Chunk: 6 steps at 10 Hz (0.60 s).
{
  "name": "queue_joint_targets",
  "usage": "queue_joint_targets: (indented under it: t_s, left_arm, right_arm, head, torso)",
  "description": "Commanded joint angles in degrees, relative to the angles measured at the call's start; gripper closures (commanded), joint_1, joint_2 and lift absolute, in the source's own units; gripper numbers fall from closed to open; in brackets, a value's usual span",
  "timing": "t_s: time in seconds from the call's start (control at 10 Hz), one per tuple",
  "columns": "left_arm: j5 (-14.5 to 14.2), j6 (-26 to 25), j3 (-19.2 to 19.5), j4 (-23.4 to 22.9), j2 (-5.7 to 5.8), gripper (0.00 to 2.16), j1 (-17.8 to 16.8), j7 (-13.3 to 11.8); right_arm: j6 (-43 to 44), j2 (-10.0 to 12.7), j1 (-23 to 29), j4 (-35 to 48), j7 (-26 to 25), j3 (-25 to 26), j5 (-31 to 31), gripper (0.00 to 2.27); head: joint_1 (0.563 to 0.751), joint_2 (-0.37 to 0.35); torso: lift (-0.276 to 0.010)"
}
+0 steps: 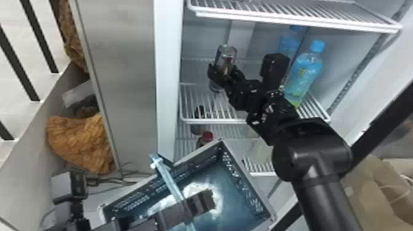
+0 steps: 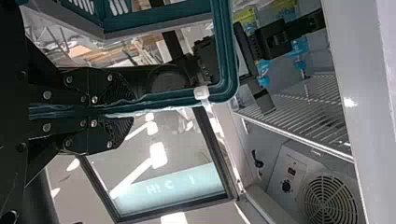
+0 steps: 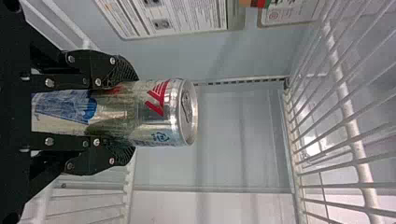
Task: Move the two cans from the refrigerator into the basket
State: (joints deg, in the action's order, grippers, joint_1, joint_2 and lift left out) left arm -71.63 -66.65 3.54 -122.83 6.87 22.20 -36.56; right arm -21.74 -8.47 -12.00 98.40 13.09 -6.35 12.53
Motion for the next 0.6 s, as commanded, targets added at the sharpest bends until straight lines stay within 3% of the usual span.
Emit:
queue_joint_targets:
  t_s: [0.0,0.5]
  left_arm:
    - [0.1,0.0,-0.1,0.0,0.07,1.2,0.0,0.0]
    - [0.2,-0.3,-0.1,0.0,0.33,1.2,0.2,0.0]
  right_arm:
    - [-1.2,-0.7,3.3,4.9,0.0,0.3,0.8,1.27]
    - [-5.4,-2.1,11.9,18.5,0.1,1.1,5.3,1.27]
  head:
    - [0.695,-0.183]
    - [0.695,-0.179]
  torso:
    - [-0.035]
    - [-0.035]
